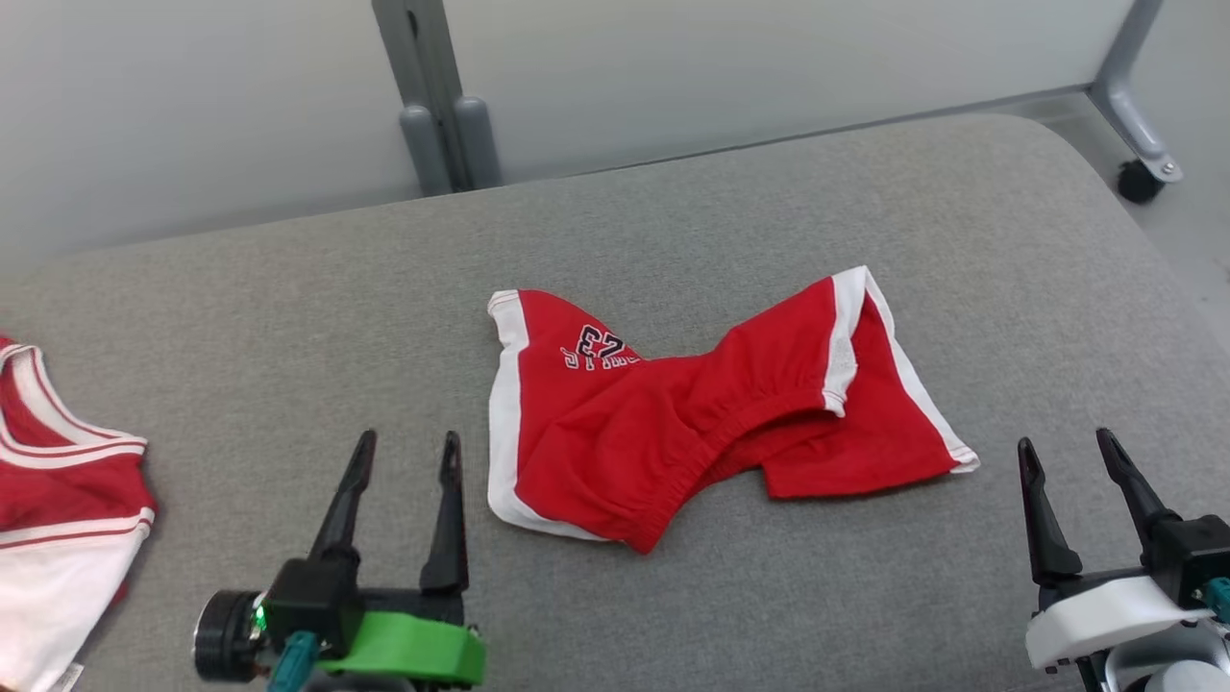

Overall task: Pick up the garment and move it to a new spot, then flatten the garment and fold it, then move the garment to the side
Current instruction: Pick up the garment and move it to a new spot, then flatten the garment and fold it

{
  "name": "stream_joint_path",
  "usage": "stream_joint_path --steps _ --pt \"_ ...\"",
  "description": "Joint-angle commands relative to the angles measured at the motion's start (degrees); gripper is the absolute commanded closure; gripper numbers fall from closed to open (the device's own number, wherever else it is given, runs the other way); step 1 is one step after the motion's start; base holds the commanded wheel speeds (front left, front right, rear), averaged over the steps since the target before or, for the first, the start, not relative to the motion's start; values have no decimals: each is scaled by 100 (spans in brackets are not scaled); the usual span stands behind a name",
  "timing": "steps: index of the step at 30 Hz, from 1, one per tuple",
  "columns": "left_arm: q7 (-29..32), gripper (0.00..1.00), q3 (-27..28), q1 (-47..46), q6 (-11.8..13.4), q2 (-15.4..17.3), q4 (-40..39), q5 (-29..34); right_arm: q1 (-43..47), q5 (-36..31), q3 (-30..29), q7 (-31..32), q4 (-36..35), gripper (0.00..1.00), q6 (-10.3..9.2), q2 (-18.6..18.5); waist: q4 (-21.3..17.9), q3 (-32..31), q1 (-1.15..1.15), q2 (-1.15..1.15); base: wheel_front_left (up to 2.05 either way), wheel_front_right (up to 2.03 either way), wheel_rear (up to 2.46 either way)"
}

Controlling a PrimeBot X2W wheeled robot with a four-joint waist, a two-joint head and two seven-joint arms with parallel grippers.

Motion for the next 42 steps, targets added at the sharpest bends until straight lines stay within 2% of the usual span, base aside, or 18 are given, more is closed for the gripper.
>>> stream_joint_path --steps 1,6,14,22,35,39,42 --pt "0 0 193 317 36 -51 -112 53 123 -40 -62 -18 6 0 -2 -29 437 -347 0 0 0 0 0" --pt "-1 0 866 1049 -302 -186 -389 271 377 -68 -333 -18 65 0 -2 56 665 -433 0 0 0 0 0" --pt "0 0 1678 1570 -1008 -383 -101 600 566 -140 -549 -18 321 0 -2 149 835 -532 0 0 0 0 0" --pt "-1 0 2038 1558 -1367 -573 55 848 519 -153 -504 -18 421 0 -2 196 844 -577 0 0 0 0 0" --pt "-1 0 1974 1324 -1410 -624 -68 872 400 -132 -417 -18 383 0 -2 194 627 -527 0 0 0 0 0" --pt "-1 0 1514 924 -1479 -625 -195 859 327 -110 -367 -18 352 0 -2 152 478 -435 0 0 0 0 0" --pt "0 0 813 415 -1567 -623 11 892 235 -100 -308 -18 338 0 -2 163 314 -325 0 0 0 0 0"
